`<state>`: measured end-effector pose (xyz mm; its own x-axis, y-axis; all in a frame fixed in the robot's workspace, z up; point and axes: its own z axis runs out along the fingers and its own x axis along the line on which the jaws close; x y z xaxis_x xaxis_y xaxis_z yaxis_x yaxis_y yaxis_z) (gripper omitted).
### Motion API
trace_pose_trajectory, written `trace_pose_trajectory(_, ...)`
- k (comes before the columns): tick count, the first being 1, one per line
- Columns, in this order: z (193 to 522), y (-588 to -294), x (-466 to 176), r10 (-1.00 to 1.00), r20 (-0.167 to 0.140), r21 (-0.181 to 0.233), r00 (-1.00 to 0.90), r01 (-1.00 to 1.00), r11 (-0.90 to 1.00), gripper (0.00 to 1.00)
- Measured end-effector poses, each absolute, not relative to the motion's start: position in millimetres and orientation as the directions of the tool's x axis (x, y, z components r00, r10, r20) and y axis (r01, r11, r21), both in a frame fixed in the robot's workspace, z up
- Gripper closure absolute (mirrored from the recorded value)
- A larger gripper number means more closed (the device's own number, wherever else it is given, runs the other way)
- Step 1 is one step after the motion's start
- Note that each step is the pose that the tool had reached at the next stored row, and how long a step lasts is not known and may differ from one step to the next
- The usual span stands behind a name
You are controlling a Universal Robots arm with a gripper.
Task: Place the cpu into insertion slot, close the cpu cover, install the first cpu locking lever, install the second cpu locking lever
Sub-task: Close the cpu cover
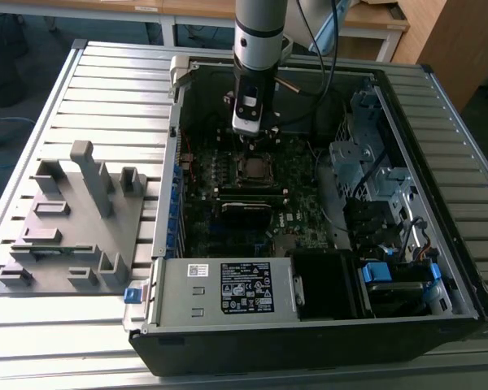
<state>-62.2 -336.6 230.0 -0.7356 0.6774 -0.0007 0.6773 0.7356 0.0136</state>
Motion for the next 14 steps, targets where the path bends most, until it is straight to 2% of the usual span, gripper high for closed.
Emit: trace_pose_trajectory(14, 229.1, -336.6, -62.2, 0.547, 0.000, 0.014, -0.837, 0.547, 0.837, 0.90)
